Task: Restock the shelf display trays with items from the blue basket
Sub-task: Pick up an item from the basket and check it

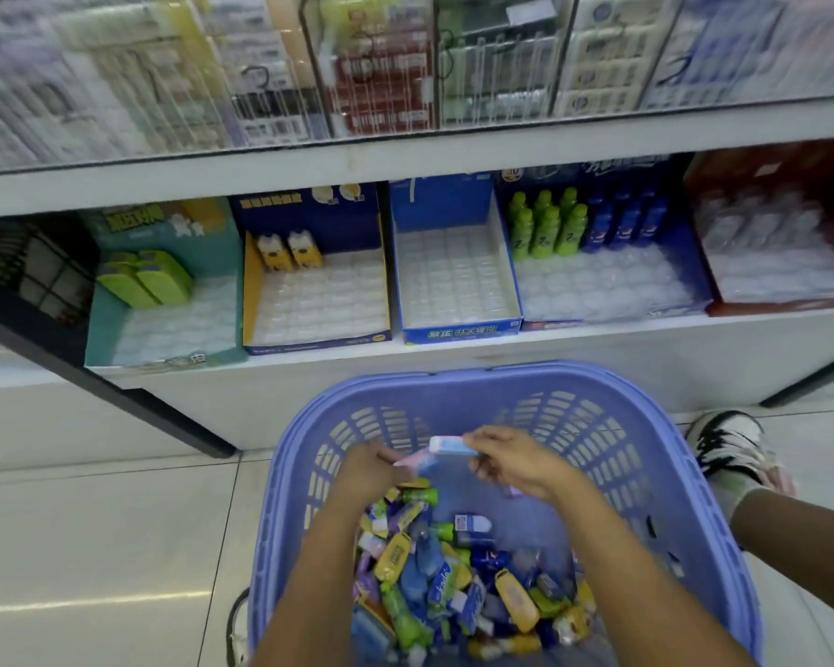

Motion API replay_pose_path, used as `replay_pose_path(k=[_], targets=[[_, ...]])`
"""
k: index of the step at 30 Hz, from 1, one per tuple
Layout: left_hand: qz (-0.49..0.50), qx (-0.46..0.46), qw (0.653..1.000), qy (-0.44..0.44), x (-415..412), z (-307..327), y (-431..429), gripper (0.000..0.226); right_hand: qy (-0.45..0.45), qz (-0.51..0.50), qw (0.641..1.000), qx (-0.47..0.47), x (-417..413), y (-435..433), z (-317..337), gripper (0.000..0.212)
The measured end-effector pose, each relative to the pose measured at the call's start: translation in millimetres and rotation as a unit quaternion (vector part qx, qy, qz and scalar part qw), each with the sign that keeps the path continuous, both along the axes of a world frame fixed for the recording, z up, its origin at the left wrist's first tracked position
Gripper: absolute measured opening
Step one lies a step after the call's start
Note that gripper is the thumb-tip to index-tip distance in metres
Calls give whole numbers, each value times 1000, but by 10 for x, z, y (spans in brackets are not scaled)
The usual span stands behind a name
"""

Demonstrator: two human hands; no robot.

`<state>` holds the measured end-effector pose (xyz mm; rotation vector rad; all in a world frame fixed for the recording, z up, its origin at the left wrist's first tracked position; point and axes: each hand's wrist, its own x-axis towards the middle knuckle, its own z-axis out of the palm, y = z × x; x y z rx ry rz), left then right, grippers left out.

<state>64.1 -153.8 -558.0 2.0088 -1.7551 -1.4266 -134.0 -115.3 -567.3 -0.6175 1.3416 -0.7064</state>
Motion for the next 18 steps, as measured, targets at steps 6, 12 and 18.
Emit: replay_pose_path(k=[6, 12, 18], targets=[[36, 47, 961, 271, -65, 828, -62, 13, 57, 34, 989, -134, -441, 55, 1059, 11], [85, -67, 901, 420, -230, 1404, -208, 11, 193, -136, 912, -336, -506, -106, 1785, 6], [99, -281, 911, 284, -553, 1423, -412, 8, 363, -189, 808, -424, -426, -839, 2063, 4]])
